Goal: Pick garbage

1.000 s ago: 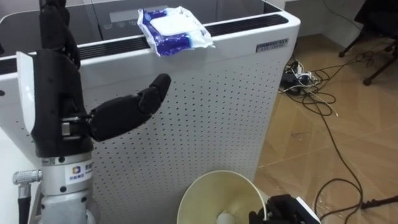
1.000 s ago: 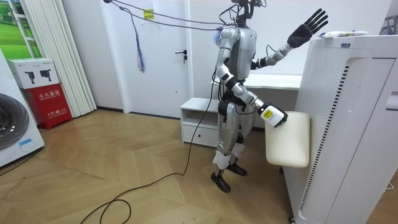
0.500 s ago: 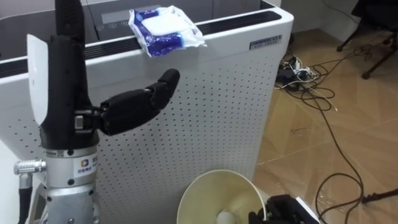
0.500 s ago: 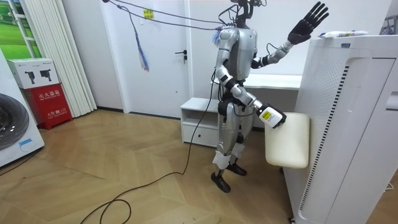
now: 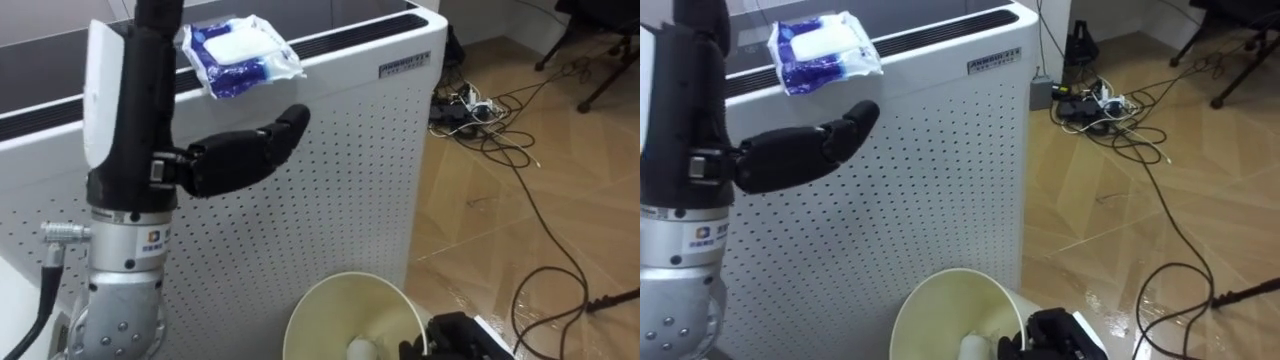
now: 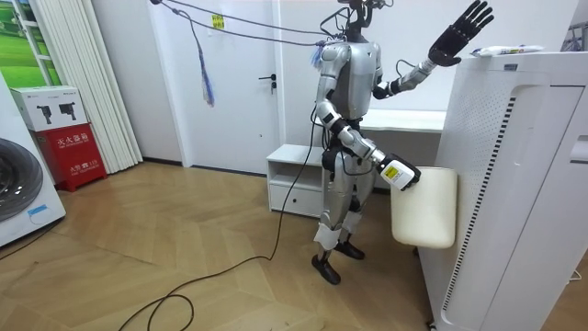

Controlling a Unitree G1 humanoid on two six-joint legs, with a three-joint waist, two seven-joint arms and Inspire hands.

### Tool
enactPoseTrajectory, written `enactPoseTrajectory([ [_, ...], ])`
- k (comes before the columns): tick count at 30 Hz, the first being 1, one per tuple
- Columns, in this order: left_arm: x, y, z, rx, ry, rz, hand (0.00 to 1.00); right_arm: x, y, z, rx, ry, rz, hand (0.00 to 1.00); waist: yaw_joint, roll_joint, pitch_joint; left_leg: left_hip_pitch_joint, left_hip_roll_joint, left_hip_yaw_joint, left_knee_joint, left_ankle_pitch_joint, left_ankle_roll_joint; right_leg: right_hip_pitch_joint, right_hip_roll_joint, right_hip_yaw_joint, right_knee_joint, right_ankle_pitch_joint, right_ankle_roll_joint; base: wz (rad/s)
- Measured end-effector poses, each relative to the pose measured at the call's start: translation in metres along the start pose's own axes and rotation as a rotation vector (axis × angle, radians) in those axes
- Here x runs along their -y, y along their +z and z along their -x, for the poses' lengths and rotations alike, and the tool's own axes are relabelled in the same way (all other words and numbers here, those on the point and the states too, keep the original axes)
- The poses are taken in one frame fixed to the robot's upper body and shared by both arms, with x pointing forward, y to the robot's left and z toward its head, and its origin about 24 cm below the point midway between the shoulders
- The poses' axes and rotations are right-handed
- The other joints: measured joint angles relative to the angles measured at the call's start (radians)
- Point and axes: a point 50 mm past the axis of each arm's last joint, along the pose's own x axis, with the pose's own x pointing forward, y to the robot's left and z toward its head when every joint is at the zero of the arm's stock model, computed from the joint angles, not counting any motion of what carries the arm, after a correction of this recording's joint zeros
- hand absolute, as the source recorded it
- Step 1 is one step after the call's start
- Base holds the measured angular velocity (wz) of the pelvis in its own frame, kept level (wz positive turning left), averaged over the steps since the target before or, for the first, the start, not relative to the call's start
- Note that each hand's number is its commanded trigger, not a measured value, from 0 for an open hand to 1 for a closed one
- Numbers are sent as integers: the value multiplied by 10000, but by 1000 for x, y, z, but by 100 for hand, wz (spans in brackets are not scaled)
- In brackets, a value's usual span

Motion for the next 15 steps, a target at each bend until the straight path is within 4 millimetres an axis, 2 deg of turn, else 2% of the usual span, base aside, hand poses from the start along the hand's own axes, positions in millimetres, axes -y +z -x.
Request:
enactPoseTrajectory([
  [9, -1, -3, 0, 12, -906, -417, 0, -1, 0, 0, -9, -2, 76, 100, -50, 23, 10, 0, -1, -4, -2, 0, 0, 2, -4, -12, 1, 0, 0, 0],
  [15, 1, -12, 2, -488, -1889, -830, 0, 1, -1, 0, -70, 75, 218, 100, -92, 34, 15, -1, -2, 4, -9, 0, 0, -2, -1, 7, -1, -1, 0, 0],
])
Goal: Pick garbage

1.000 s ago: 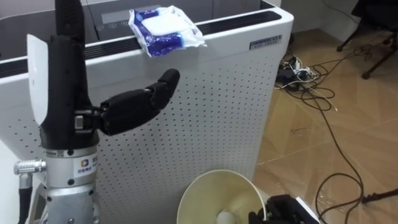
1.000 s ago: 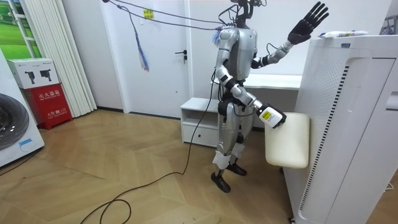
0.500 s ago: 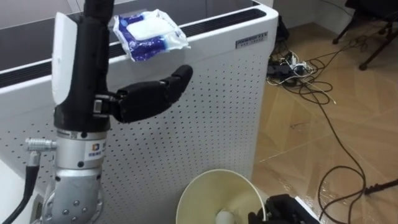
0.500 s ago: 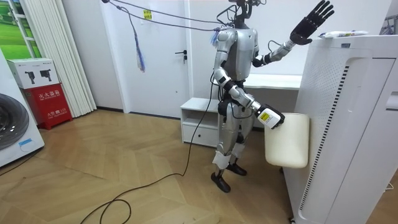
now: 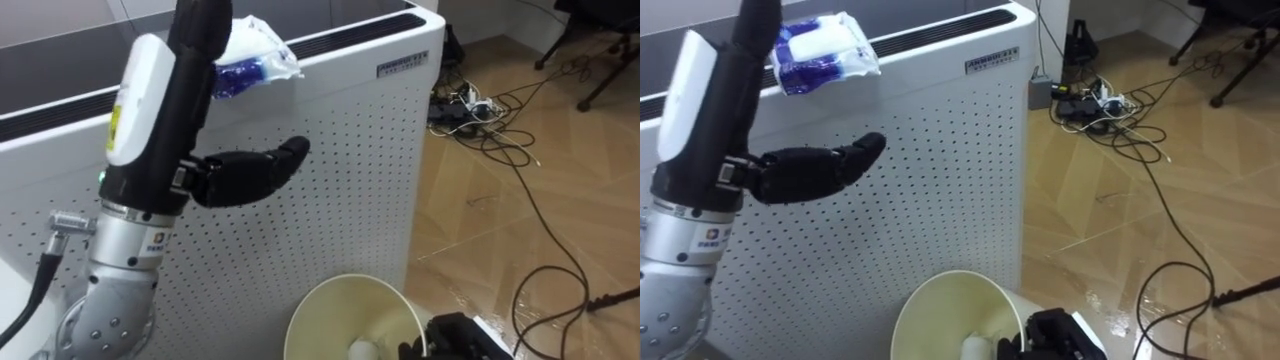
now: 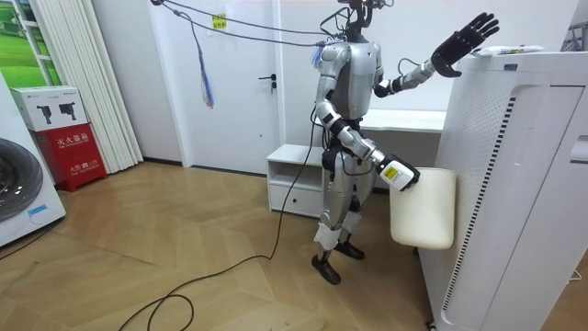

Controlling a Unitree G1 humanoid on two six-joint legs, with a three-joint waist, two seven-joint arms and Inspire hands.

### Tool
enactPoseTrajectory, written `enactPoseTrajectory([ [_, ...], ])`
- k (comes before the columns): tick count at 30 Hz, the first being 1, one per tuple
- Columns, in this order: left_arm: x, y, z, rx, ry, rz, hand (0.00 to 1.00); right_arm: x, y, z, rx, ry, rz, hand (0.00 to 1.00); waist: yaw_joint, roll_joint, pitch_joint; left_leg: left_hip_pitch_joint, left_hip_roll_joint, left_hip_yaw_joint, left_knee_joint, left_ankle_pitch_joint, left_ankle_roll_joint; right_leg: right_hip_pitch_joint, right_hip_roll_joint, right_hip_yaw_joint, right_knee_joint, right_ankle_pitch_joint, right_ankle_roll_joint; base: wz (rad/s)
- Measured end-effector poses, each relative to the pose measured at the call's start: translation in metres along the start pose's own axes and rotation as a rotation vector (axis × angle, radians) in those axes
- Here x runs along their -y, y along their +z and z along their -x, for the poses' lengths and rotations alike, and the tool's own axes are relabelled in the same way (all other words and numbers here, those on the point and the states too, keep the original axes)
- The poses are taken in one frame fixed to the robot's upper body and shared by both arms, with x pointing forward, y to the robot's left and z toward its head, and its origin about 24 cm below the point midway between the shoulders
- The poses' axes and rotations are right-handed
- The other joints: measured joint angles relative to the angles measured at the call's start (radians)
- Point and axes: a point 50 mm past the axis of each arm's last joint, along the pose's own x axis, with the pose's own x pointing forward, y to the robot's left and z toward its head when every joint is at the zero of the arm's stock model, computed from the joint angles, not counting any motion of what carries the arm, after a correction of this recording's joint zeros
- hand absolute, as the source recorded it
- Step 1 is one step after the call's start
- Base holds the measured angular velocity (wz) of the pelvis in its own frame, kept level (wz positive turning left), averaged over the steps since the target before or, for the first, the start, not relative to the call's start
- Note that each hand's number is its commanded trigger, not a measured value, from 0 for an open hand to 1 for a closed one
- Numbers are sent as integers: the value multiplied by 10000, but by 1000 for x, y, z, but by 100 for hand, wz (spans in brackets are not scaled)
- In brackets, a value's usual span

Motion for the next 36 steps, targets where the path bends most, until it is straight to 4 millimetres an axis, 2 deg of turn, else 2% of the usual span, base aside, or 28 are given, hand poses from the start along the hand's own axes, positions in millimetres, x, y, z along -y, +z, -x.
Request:
enactPoseTrajectory([
  [6, 1, -4, 1, -272, -615, -247, 0, 6, 0, 1, -54, -62, 173, 100, 1, 117, 12, 22, -3, 27, -17, 0, 0, -1, 11, 105, -5, 0, 0, 0],
  [12, 3, -5, 1, -358, -931, -419, 0, 9, -1, 2, -116, -111, 270, 100, 11, 303, -67, 73, 10, 166, -104, 1, 0, -67, 20, 211, 25, -3, -1, -8],
  [19, 5, -6, 1, -442, -1243, -707, 0, 9, -3, 2, -377, -65, 246, 100, -55, 286, -64, 71, 1, 180, -118, 1, 1, -112, 7, 208, 22, -22, 4, 0],
  [26, 7, -8, 2, -521, -1629, -1698, 0, 7, 1, 1, -425, 91, 240, 100, -16, 222, -53, 102, -5, 184, -137, 1, 0, -138, 18, 275, 29, -71, -20, 0],
  [27, 7, -8, 2, -514, -1646, -1770, 7, 7, 2, 1, -383, 87, 258, 100, -5, 221, -53, 104, -5, 190, -137, 1, 0, -138, 19, 289, 27, -71, -20, -3],
  [28, 7, -8, 2, -516, -1651, -1786, 25, 8, 4, 1, -294, 88, 295, 100, 19, 217, -52, 110, -5, 198, -137, 1, 0, -141, 25, 348, 27, -71, -20, -4],
  [29, 7, -8, 2, -506, -1698, -1978, 35, 8, 7, 1, -181, 97, 312, 100, 40, 214, -53, 114, -4, 200, -137, 1, 0, -123, 28, 364, 28, -71, -21, -4],
  [30, 7, -9, 2, -500, -1728, -2076, 41, 7, 8, 1, -121, 93, 318, 100, 40, 214, -53, 116, -4, 200, -137, 1, 0, -121, 28, 366, 27, -71, -20, 0],
  [31, 7, -9, 2, -493, -1796, -2316, 42, 7, 11, 1, -22, 90, 325, 100, 40, 205, -48, 127, -3, 207, -137, 1, 0, -121, 28, 365, 28, -71, -21, 0],
  [33, 7, -11, 3, -487, -1857, -2832, 55, 6, 11, 0, 20, 71, 331, 100, 54, 193, -57, 155, 1, 216, -135, 1, 0, -110, 26, 371, 34, -71, -21, 0],
  [35, 5, -14, 3, -530, -1680, -3302, 59, 8, 11, 1, 4, -13, 387, 100, 69, 196, -60, 160, 4, 226, -136, 2, 0, -117, 24, 374, 35, -72, -22, 0],
  [36, 3, -14, 3, -526, -1551, -3353, 74, 8, 11, 1, -5, -34, 386, 100, 72, 196, -60, 163, 6, 235, -136, 2, -1, -117, 25, 373, 33, -72, -22, -3],
])
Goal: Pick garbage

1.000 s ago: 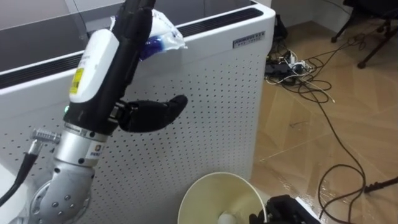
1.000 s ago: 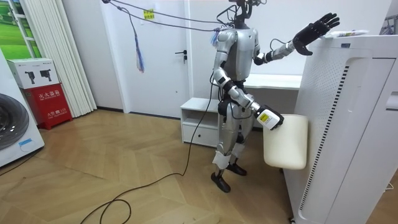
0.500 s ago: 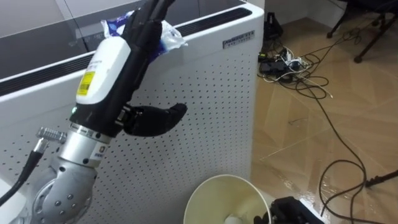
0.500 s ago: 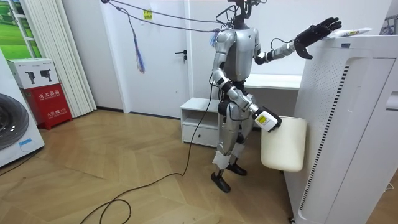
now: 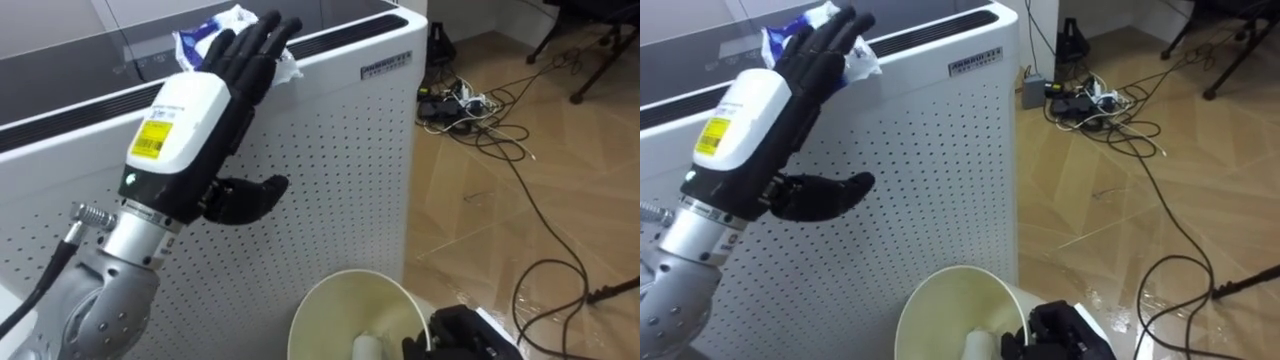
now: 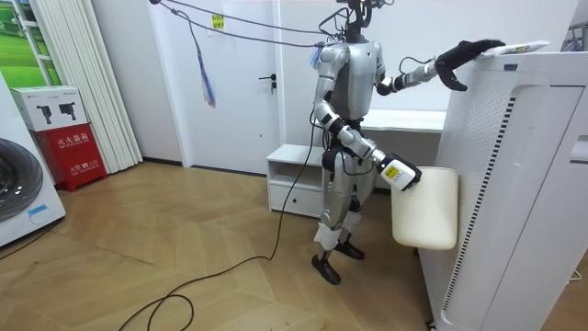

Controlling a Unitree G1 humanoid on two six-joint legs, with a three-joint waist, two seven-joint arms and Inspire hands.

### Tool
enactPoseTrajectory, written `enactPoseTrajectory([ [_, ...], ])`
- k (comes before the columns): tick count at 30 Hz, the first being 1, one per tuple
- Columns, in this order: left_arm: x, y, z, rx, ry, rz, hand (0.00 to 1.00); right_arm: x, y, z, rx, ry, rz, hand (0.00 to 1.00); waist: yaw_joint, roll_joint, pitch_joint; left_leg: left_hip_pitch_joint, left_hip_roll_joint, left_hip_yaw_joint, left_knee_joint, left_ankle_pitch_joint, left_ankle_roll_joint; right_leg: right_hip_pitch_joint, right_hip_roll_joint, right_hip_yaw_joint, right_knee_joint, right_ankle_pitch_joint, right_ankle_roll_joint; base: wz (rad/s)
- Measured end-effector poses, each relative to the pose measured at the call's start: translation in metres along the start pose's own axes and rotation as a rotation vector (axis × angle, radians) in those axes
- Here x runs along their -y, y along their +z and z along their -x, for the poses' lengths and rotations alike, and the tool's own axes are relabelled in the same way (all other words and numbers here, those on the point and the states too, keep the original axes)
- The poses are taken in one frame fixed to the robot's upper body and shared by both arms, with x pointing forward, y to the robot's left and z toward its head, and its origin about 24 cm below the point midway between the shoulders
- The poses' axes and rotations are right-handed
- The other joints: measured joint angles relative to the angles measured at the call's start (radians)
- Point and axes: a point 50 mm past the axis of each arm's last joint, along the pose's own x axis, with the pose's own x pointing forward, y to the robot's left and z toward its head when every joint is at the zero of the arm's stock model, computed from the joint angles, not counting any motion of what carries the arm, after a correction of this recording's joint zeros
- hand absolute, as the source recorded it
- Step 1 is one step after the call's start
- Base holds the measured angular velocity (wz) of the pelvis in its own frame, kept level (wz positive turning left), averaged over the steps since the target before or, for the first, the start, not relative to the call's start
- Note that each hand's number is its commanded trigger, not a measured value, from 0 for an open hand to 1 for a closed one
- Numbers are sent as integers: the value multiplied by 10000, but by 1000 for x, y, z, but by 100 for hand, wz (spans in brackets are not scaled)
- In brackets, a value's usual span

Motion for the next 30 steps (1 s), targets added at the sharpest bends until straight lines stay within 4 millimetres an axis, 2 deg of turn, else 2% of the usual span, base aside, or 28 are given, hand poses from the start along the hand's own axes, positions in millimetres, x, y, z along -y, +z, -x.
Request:
enactPoseTrajectory([
  [2, -9, -6, -1, -190, 601, -283, 100, 1, -2, 1, -99, -99, 29, 100, 2, 5, -4, 7, 2, 9, -2, 0, 0, -3, 5, -4, -2, -1, -2, -2],
  [11, -21, -19, -2, -675, 1876, -615, 100, 5, -8, 2, -638, -591, -38, 100, -3, 29, -20, 35, 1, 29, -15, -1, 0, 13, 8, -5, -1, -1, -2, 0],
  [30, -21, -26, -1, -943, 2062, -1078, 100, 7, -10, 2, -862, -888, -87, 100, 9, 59, -40, 169, 2, 51, -63, -5, -7, 104, -3, -15, 25, -22, -11, 0],
])
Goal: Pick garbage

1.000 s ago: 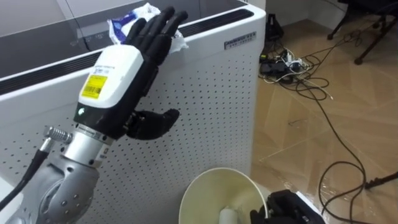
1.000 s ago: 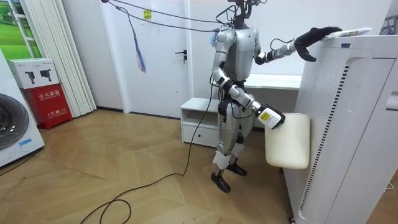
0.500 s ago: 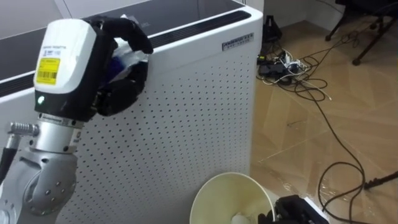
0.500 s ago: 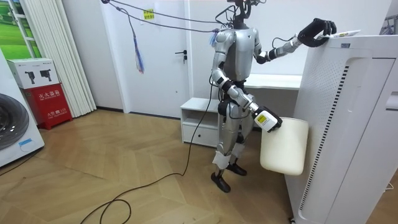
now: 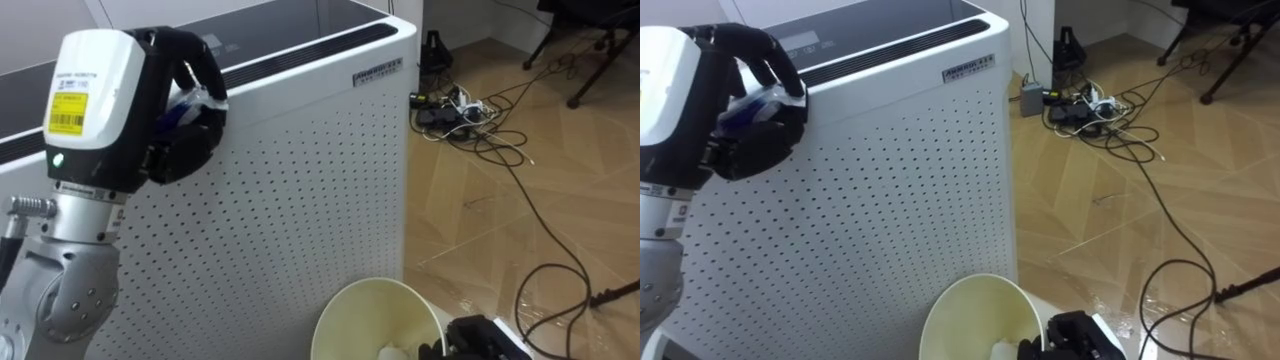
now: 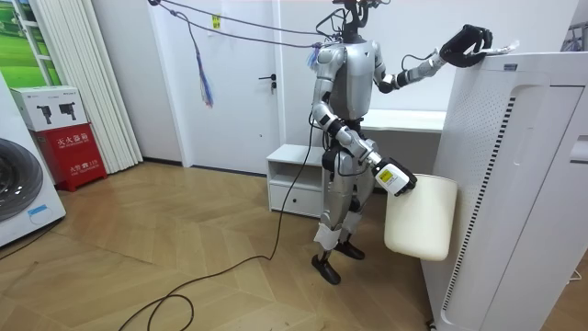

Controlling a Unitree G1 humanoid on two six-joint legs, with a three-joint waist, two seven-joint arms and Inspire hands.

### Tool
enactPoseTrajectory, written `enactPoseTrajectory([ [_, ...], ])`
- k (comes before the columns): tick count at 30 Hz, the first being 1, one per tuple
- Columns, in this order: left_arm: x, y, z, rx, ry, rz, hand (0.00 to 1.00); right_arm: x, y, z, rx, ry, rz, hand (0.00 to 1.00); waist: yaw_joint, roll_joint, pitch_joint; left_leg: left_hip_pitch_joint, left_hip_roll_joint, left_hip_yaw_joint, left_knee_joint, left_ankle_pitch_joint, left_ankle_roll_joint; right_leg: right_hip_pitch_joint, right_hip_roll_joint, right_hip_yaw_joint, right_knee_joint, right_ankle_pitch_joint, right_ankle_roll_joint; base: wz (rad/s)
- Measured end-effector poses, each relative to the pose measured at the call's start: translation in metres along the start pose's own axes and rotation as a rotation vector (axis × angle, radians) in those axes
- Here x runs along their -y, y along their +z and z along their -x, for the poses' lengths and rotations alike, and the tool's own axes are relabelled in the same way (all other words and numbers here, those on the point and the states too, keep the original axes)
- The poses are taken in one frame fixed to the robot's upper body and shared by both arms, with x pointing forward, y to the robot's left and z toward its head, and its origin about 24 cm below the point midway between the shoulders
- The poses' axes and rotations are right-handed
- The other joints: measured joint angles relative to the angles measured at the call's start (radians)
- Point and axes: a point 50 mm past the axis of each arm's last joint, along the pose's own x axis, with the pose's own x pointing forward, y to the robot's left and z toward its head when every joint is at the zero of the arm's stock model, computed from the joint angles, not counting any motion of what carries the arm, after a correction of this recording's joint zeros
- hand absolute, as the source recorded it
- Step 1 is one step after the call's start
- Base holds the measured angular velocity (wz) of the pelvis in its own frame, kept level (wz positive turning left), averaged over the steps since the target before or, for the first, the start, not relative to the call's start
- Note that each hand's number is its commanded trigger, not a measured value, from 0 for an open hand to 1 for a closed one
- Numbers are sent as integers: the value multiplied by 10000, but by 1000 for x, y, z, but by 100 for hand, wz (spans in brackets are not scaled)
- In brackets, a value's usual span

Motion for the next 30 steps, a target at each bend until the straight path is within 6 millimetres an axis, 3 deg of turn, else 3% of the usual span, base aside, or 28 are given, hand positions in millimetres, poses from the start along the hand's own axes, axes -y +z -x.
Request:
enactPoseTrajectory([
  [9, 1, 1, 1, -200, 21, 720, 100, 2, 5, 0, 193, 139, -31, 100, -23, -17, 0, 10, -5, -30, -31, 0, -1, 29, -3, -40, -38, -19, 0, 0],
  [15, -7, 8, -6, -469, -100, 3691, 100, -1, 8, -1, 313, 555, -209, 100, -21, -238, -20, -5, -39, -134, -40, 0, -1, 36, -98, -204, -53, -92, 15, 7],
  [21, -3, 26, -3, 142, -1053, 7531, 100, -8, 23, -7, 672, 1121, 137, 100, -165, -295, -46, 5, -101, -168, 26, 3, 4, 124, -188, -258, -13, -109, 38, 2],
  [24, 15, 41, 7, 462, -2512, 9671, 100, -9, 27, -9, 675, 1299, 202, 100, -287, -300, -31, 6, -116, -154, 30, 3, 6, 63, -204, -204, 12, -123, 60, -2],
  [26, 49, 57, 30, -31, -5264, 11382, 100, -12, 33, -11, 808, 1532, 307, 100, -332, -286, 69, -77, -123, -157, 36, 3, 12, -125, -194, -133, 194, -157, 70, -7],
  [28, 71, 70, 47, -202, -7297, 12051, 100, -14, 38, -13, 950, 1761, 403, 100, -409, -302, 81, -332, -107, -147, 123, 5, 16, -351, -142, -85, 316, -152, 59, -6],
  [30, 76, 77, 54, 147, -8481, 12313, 100, -14, 44, -15, 1102, 1825, 324, 100, -535, -291, 78, -548, -75, -148, 215, 3, 17, -503, -113, -72, 363, -113, 15, 0],
])
